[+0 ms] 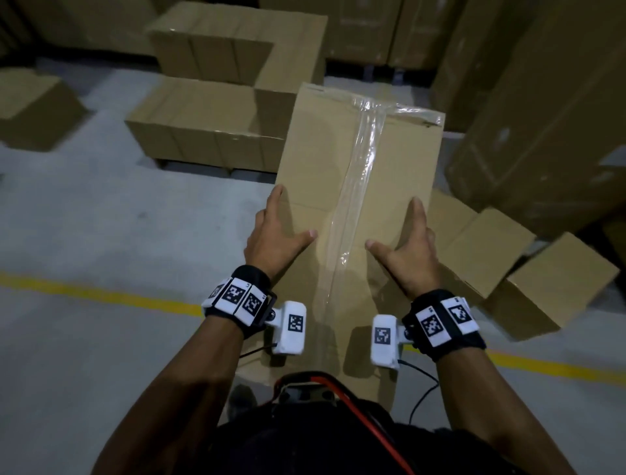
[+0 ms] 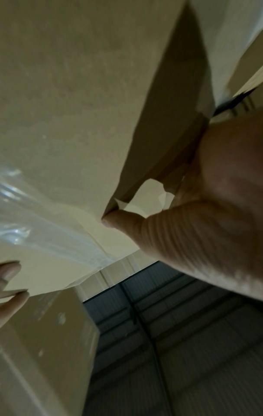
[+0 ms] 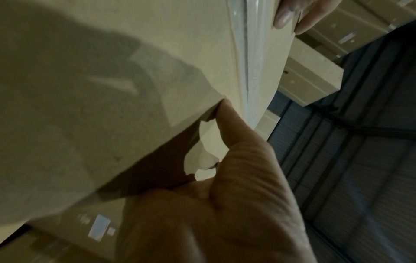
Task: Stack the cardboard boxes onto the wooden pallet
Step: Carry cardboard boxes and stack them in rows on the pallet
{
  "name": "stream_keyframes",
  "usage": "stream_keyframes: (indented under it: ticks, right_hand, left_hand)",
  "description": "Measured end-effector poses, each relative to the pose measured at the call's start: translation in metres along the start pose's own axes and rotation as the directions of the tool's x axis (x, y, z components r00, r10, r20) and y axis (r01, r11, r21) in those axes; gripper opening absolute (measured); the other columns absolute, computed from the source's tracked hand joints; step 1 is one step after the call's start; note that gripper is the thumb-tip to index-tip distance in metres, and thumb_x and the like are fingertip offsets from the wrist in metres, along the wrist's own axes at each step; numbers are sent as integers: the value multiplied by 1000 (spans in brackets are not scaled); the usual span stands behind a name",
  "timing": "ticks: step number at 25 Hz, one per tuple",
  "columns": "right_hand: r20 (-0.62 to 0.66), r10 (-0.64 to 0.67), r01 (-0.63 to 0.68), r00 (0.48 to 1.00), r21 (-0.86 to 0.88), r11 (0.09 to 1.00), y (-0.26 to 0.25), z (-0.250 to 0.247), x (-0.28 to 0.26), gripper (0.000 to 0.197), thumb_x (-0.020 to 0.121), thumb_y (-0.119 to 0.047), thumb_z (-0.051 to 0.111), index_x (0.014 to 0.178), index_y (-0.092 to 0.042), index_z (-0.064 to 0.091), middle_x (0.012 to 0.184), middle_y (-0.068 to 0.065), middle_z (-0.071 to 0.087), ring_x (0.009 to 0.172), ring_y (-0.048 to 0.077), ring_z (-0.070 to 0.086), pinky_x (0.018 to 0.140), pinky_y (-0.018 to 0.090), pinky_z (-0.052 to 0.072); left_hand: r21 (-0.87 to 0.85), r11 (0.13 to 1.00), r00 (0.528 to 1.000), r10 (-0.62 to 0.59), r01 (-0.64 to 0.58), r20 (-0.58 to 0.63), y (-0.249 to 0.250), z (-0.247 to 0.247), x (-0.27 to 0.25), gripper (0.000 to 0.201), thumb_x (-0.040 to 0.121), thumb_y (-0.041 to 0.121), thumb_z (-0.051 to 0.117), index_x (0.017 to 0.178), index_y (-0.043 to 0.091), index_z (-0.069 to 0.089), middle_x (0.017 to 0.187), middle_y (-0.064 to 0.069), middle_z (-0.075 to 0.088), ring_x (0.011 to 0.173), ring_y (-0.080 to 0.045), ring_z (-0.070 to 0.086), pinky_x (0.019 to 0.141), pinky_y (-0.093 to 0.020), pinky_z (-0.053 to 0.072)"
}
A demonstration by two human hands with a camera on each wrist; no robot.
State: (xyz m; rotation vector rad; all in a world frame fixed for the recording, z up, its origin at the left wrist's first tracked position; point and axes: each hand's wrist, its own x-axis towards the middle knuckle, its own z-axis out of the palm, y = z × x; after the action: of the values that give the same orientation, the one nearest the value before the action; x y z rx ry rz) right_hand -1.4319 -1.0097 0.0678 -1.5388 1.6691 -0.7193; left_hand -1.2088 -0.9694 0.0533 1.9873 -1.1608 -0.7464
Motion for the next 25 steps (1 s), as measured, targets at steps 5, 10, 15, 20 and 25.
stream_keyframes:
  ticks: [5,10,15,20,25]
  right_hand:
    - [54,-32,33,998,-8,999,-75,119,13,107,80,-36,81,155,-47,6,156,9,26,142,38,32,112,52,34]
    - [132,-55,58,990,-19,998,-142,217,30,106,80,-37,80,152,-53,5,157,6,24,141,38,33,112,58,35]
    - [227,-99,112,969,-43,993,-195,290,71,105,79,-42,79,150,-57,3,157,5,24,140,38,33,111,62,34]
    - [298,-124,143,947,-42,989,-239,354,143,103,81,-40,77,152,-53,4,159,7,23,142,37,31,114,60,30]
    - [352,-160,175,922,-10,985,-297,414,259,100,81,-40,76,152,-54,7,164,5,16,147,35,24,117,59,27]
  left_hand:
    - [8,998,997,-55,55,-61,-75,-100,54,99,80,49,75,152,48,7,152,-5,35,128,-33,48,100,-45,41]
    - [-9,994,985,-112,112,-130,-133,-183,97,98,82,50,74,152,48,7,153,-6,34,128,-35,47,101,-45,39]
    - [-67,981,963,-190,180,-189,-171,-237,149,99,82,47,75,153,45,7,153,-8,34,131,-35,45,101,-45,39]
    - [-72,972,941,-234,223,-245,-190,-267,231,98,82,47,75,154,44,9,152,-8,35,130,-34,45,101,-44,38]
    - [-84,955,915,-296,284,-276,-189,-295,356,99,83,47,74,155,43,6,155,-10,32,133,-35,43,104,-47,38]
